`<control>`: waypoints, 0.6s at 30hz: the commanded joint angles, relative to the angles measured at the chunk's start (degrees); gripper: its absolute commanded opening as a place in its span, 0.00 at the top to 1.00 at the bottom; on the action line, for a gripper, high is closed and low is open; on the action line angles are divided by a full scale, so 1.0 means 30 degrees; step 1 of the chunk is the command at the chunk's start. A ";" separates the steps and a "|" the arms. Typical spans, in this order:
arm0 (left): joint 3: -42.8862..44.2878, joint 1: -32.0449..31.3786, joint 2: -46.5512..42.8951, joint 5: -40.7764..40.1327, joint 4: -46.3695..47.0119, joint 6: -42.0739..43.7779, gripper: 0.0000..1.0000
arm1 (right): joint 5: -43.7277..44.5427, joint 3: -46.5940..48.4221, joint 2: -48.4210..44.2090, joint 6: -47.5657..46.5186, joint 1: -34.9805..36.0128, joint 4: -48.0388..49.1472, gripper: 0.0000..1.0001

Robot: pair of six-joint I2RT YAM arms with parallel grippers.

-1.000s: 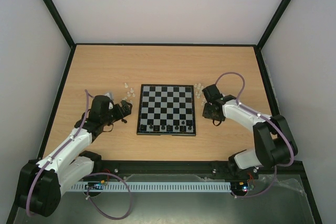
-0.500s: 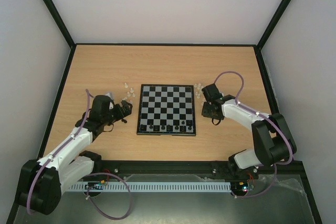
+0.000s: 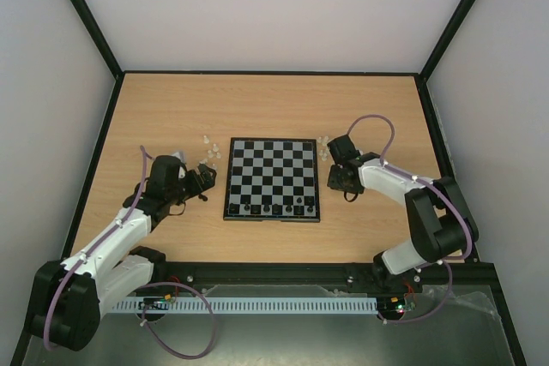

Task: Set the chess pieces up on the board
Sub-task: Pick up the chess piece at the center of the board.

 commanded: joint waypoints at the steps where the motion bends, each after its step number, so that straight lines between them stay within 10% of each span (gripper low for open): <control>1: -0.0044 0.0090 0.0084 -0.0112 0.0110 0.0220 0.01 | 0.0133 0.0309 0.0701 -0.0201 -0.0066 -0.0090 0.71; 18: -0.0006 0.0246 0.0040 0.0006 0.0109 0.0250 0.01 | 0.0540 0.0684 -0.0498 -0.0329 -0.0065 -0.1138 0.99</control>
